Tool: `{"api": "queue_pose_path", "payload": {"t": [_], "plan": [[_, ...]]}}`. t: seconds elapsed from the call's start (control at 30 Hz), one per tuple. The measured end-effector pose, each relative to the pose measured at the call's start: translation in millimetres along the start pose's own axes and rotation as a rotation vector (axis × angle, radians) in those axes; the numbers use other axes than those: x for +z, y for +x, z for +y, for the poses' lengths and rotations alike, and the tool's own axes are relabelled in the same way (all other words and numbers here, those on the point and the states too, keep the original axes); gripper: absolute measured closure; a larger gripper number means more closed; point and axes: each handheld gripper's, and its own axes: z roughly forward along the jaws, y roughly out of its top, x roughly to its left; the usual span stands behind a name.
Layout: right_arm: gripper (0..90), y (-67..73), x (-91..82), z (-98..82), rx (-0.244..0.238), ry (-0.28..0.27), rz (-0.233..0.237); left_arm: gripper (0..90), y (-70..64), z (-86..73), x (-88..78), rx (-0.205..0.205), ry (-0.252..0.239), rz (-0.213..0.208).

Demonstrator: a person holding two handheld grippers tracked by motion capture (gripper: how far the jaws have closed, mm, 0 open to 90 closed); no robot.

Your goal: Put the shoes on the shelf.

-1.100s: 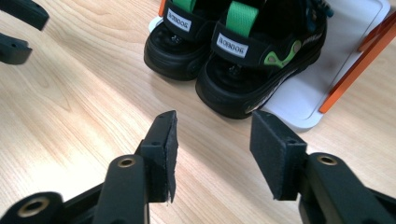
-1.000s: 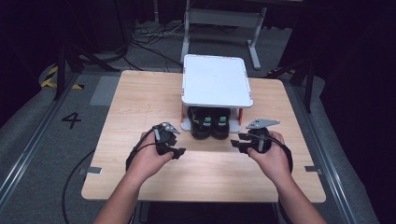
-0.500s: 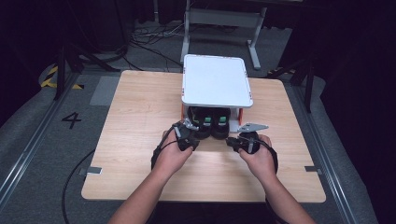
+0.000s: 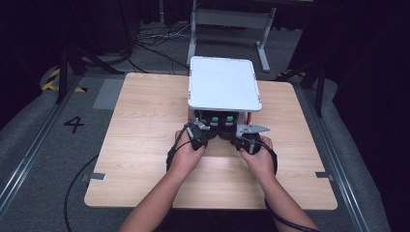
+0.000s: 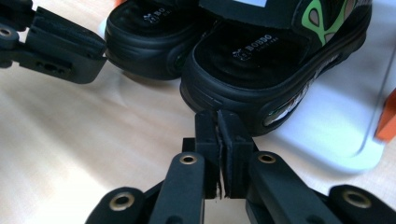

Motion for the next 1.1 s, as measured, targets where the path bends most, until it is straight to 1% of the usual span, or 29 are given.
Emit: {"api": "queue_pose_path", "payload": {"t": [0.03, 0.07, 0.1, 0.13, 0.17, 0.2, 0.23, 0.27, 0.33, 0.4, 0.43, 0.47, 0.5, 0.53, 0.6, 0.67, 0.73, 0.77, 0.8, 0.83, 0.87, 0.9, 0.93, 0.97, 1.0, 1.1], "plan": [[86.5, -2.2, 3.0, 2.2, 0.002, 0.001, -0.004, 76.7, 0.0, 0.0, 0.0, 0.0, 0.0, 0.0], [86.5, -2.2, 3.0, 2.2, 0.002, 0.001, -0.004, 76.7, 1.8, 2.7, 2.5, 0.001, 0.005, 0.009], [86.6, -7.0, 7.9, 6.2, 0.01, -0.006, -0.006, 75.9, 4.6, 6.3, 8.1, 0.002, 0.007, 0.023], [86.6, -7.0, 7.9, 6.2, 0.01, -0.006, -0.006, 75.4, 4.6, 6.3, 8.1, 0.002, 0.007, 0.023], [86.4, -8.5, 9.5, 7.7, 0.01, -0.009, -0.007, 75.4, 6.2, 8.2, 12.4, -0.006, 0.014, 0.027], [85.5, -11.2, 12.1, 9.7, 0.002, -0.013, -0.018, 74.9, 8.2, 10.1, 15.7, 0.011, 0.004, 0.035], [85.4, -13.8, 14.4, 10.9, -0.005, -0.012, -0.026, 74.4, 9.1, 11.6, 18.0, 0.012, 0.009, 0.041], [85.5, -16.3, 16.0, 12.1, 0.001, -0.014, -0.027, 74.4, 10.3, 13.8, 20.4, 0.019, 0.009, 0.044], [84.6, -20.9, 18.5, 14.3, 0.007, -0.018, -0.03, 74.4, 11.1, 16.8, 23.6, 0.015, 0.005, 0.046], [84.6, -24.2, 21.4, 15.3, 0.004, -0.022, -0.037, 74.3, 13.6, 19.3, 27.3, 0.009, -0.012, 0.054], [84.7, -26.1, 23.7, 15.6, 0.003, -0.028, -0.037, 74.3, 15.6, 19.9, 29.7, 0.005, -0.019, 0.049], [84.7, -27.1, 25.0, 15.7, 0.002, -0.034, -0.037, 74.2, 17.4, 20.7, 30.3, 0.017, -0.029, 0.067], [84.8, -28.0, 26.2, 15.8, 0.001, -0.038, -0.039, 74.1, 20.8, 21.1, 31.2, 0.031, -0.031, 0.065], [84.7, -28.5, 27.4, 16.1, 0.004, -0.043, -0.04, 73.9, 21.9, 21.1, 32.5, 0.024, -0.039, 0.066], [84.8, -30.2, 29.8, 17.3, -0.007, -0.047, -0.047, 73.9, 22.2, 21.5, 34.0, 0.001, -0.05, 0.073], [84.8, -31.1, 31.3, 18.0, -0.009, -0.047, -0.05, 73.6, 22.7, 21.9, 34.4, -0.004, -0.052, 0.072], [84.8, -32.4, 32.7, 18.2, -0.01, -0.049, -0.052, 73.7, 24.7, 23.1, 36.7, -0.021, -0.063, 0.062], [83.4, -33.7, 34.6, 18.7, 0.0, -0.05, -0.045, 73.7, 27.0, 23.8, 37.9, -0.025, -0.061, 0.059], [81.4, -33.8, 35.1, 18.9, 0.001, -0.051, -0.043, 73.6, 27.1, 24.3, 39.0, -0.041, -0.066, 0.056], [81.4, -33.8, 35.1, 18.9, 0.001, -0.051, -0.043, 73.6, 28.1, 25.0, 39.8, -0.046, -0.064, 0.051], [79.3, -33.6, 35.4, 19.2, 0.001, -0.051, -0.037, 73.4, 29.8, 25.6, 39.8, -0.05, -0.069, 0.028], [75.4, -33.1, 34.7, 19.5, -0.001, -0.05, -0.031, 71.4, 29.1, 25.8, 38.7, -0.049, -0.076, 0.019], [70.1, -32.1, 33.6, 19.7, 0.0, -0.051, -0.029, 64.8, 27.4, 25.8, 37.6, -0.052, -0.071, 0.029], [68.7, -31.3, 32.2, 20.0, -0.004, -0.047, -0.034, 58.0, 26.1, 24.7, 34.3, -0.035, -0.064, 0.027], [68.0, -30.5, 28.5, 20.3, -0.004, -0.041, -0.024, 59.3, 25.7, 23.3, 31.1, -0.032, -0.064, 0.018], [63.4, -28.8, 13.1, 20.4, -0.004, -0.037, -0.014, 55.6, 21.0, 17.7, 15.6, -0.026, -0.061, 0.012]]}}
